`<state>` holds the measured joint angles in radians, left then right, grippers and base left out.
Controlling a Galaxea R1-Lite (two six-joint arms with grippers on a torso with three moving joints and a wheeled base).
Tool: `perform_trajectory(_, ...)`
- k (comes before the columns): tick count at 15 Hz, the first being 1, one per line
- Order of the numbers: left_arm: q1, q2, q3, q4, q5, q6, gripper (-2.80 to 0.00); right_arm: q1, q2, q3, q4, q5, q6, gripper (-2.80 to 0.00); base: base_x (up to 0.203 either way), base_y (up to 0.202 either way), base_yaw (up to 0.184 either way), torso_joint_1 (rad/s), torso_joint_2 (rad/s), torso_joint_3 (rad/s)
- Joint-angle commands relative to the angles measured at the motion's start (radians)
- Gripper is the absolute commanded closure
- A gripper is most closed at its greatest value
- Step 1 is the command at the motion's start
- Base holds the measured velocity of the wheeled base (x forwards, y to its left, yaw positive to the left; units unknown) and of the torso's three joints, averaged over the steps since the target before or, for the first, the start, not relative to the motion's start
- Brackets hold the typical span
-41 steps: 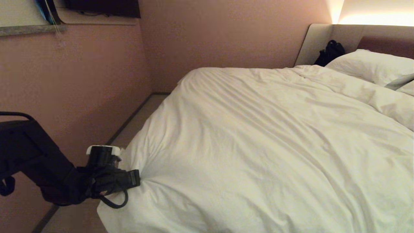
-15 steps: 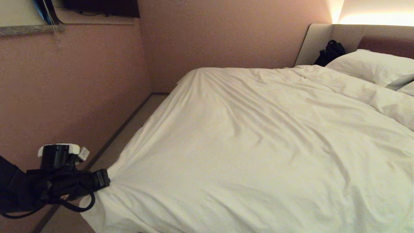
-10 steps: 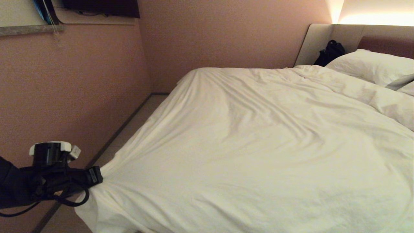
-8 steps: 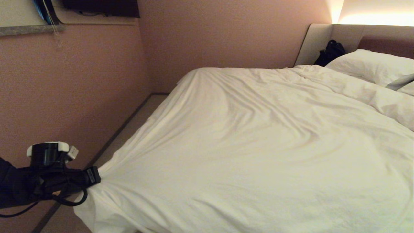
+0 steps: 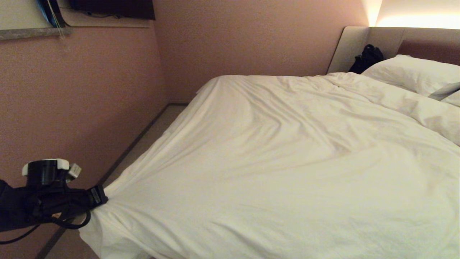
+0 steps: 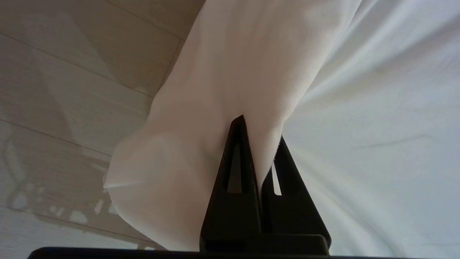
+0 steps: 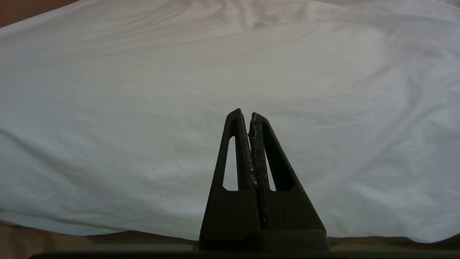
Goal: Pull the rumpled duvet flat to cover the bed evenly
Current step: Flatten the corners of the folded blanket
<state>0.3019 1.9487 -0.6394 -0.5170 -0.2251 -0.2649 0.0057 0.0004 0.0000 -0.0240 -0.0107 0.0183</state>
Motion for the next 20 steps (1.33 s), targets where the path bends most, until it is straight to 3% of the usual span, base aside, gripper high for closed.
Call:
perform_trajectory(1, 0.009, 0.001, 0.003, -0.001, -0.003, -0.002, 0.0, 0.0, 0.0, 0.0, -0.001, 0.0, 0.0, 0.0, 0.0, 0.0, 0.0, 0.0, 0.0, 0.0)
perform_trajectory(12, -0.041, -0.026, 0.018, -0.002, -0.008, 0.013, 0.0, 0.0, 0.0, 0.0, -0.001, 0.0, 0.0, 0.0, 0.0, 0.0, 0.0, 0.0, 0.0, 0.0)
perform_trajectory(13, -0.046, -0.032, 0.018, -0.003, -0.009, 0.013, -2.8, 0.0, 0.0, 0.0, -0.001, 0.0, 0.0, 0.0, 0.0, 0.0, 0.0, 0.0, 0.0, 0.0)
perform_trajectory(20, -0.191, -0.223, 0.093, 0.0, -0.013, 0.003, -2.8, 0.0, 0.0, 0.0, -0.001, 0.0, 0.0, 0.0, 0.0, 0.0, 0.0, 0.0, 0.0, 0.0)
